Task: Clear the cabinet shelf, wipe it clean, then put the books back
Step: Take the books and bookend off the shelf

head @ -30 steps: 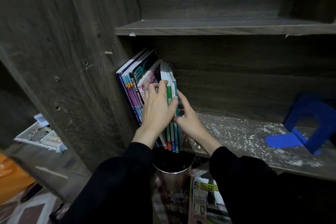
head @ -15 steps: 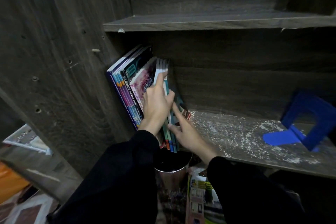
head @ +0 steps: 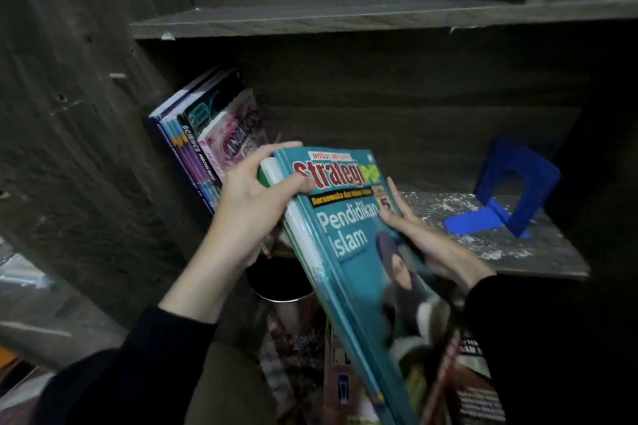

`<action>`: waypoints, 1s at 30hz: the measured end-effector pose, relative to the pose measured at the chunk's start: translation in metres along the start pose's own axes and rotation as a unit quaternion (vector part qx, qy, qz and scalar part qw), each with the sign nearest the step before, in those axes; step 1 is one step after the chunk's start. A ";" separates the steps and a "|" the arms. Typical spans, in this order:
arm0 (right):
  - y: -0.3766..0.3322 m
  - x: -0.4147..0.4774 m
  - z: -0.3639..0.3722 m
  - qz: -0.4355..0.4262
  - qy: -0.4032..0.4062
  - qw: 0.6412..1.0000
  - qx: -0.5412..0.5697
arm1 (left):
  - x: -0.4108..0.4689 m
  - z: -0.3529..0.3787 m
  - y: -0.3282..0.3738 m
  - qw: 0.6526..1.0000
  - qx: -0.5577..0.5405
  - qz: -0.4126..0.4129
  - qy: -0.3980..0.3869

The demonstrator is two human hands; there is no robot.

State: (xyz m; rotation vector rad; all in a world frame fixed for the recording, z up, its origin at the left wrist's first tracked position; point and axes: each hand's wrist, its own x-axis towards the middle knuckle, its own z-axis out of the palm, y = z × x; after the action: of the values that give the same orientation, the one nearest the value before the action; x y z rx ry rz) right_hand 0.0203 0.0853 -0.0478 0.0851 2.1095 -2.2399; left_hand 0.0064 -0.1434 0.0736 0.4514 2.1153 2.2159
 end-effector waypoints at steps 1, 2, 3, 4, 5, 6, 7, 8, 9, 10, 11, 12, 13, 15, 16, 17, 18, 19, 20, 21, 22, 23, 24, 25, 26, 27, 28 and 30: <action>0.003 -0.017 -0.011 0.016 -0.020 1.000 -0.005 | -0.005 0.005 -0.006 1.000 -0.007 -0.024 -0.011; 0.007 -0.035 -0.022 0.032 -0.032 0.999 -0.028 | -0.010 0.011 -0.015 0.999 -0.011 -0.047 -0.021; 0.012 -0.053 -0.031 0.045 -0.036 0.997 -0.053 | -0.013 0.017 -0.027 0.997 -0.013 -0.069 -0.026; 0.019 -0.071 -0.039 0.051 -0.039 0.996 -0.069 | -0.017 0.022 -0.042 0.996 -0.014 -0.087 -0.027; 0.028 -0.087 -0.046 0.063 -0.037 0.995 -0.073 | -0.021 0.027 -0.059 0.995 -0.010 -0.095 -0.027; 0.039 -0.101 -0.053 0.084 -0.033 0.993 -0.078 | -0.024 0.032 -0.080 0.995 0.006 -0.098 -0.027; 0.050 -0.114 -0.059 0.109 -0.033 0.989 -0.091 | -0.029 0.038 -0.100 0.994 0.033 -0.101 -0.029; 0.062 -0.125 -0.065 0.135 -0.035 0.984 -0.110 | -0.035 0.044 -0.121 0.992 0.062 -0.108 -0.035; 0.076 -0.133 -0.069 0.157 -0.040 0.978 -0.131 | -0.042 0.051 -0.139 0.988 0.088 -0.113 -0.049; 0.092 -0.139 -0.075 0.179 -0.039 0.971 -0.150 | -0.048 0.059 -0.158 0.984 0.116 -0.116 -0.066; 0.107 -0.144 -0.081 0.200 -0.033 0.966 -0.157 | -0.054 0.066 -0.176 0.979 0.141 -0.120 -0.082; 0.121 -0.149 -0.087 0.222 -0.016 0.962 -0.160 | -0.058 0.075 -0.193 0.974 0.164 -0.126 -0.095; 0.133 -0.153 -0.091 0.243 0.005 0.956 -0.162 | -0.061 0.083 -0.211 0.968 0.187 -0.131 -0.106; 0.152 -0.157 -0.099 0.276 0.052 0.946 -0.161 | -0.065 0.100 -0.242 0.958 0.225 -0.132 -0.122; 0.159 -0.157 -0.105 0.287 0.075 0.942 -0.158 | -0.065 0.108 -0.258 0.954 0.234 -0.143 -0.118; 0.165 -0.156 -0.111 0.296 0.096 0.937 -0.158 | -0.065 0.118 -0.270 0.954 0.231 -0.154 -0.117; 0.172 -0.155 -0.119 0.304 0.117 0.931 -0.162 | -0.064 0.129 -0.284 0.950 0.225 -0.178 -0.123; 0.177 -0.152 -0.126 0.308 0.140 0.924 -0.176 | -0.062 0.141 -0.296 0.948 0.206 -0.200 -0.136; 0.182 -0.150 -0.134 0.310 0.164 0.917 -0.189 | -0.059 0.153 -0.306 0.945 0.180 -0.228 -0.150; 0.186 -0.148 -0.142 0.312 0.189 0.909 -0.202 | -0.055 0.165 -0.317 0.941 0.156 -0.252 -0.165; 0.191 -0.146 -0.150 0.313 0.215 0.901 -0.209 | -0.050 0.177 -0.324 0.936 0.139 -0.270 -0.180; 0.194 -0.143 -0.157 0.314 0.238 0.894 -0.212 | -0.045 0.188 -0.332 0.931 0.132 -0.280 -0.194; 0.198 -0.141 -0.165 0.317 0.260 0.887 -0.211 | -0.040 0.198 -0.337 0.927 0.130 -0.287 -0.204; 0.203 -0.138 -0.171 0.325 0.278 0.878 -0.215 | -0.034 0.208 -0.343 0.927 0.128 -0.285 -0.209; 0.208 -0.135 -0.177 0.335 0.290 0.868 -0.224 | -0.029 0.216 -0.350 0.927 0.133 -0.280 -0.213; 0.213 -0.132 -0.183 0.344 0.296 0.859 -0.238 | -0.024 0.225 -0.356 0.928 0.138 -0.272 -0.213; 0.218 -0.129 -0.188 0.352 0.297 0.851 -0.254 | -0.021 0.231 -0.361 0.929 0.147 -0.268 -0.211; 0.228 -0.125 -0.196 0.362 0.295 0.841 -0.274 | -0.017 0.242 -0.366 0.930 0.149 -0.269 -0.203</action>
State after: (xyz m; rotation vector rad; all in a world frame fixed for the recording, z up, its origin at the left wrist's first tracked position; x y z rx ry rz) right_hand 0.1632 0.2686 -0.2761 1.4141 2.2955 -1.1972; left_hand 0.0194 0.1114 -0.2840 0.2623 2.0297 1.3805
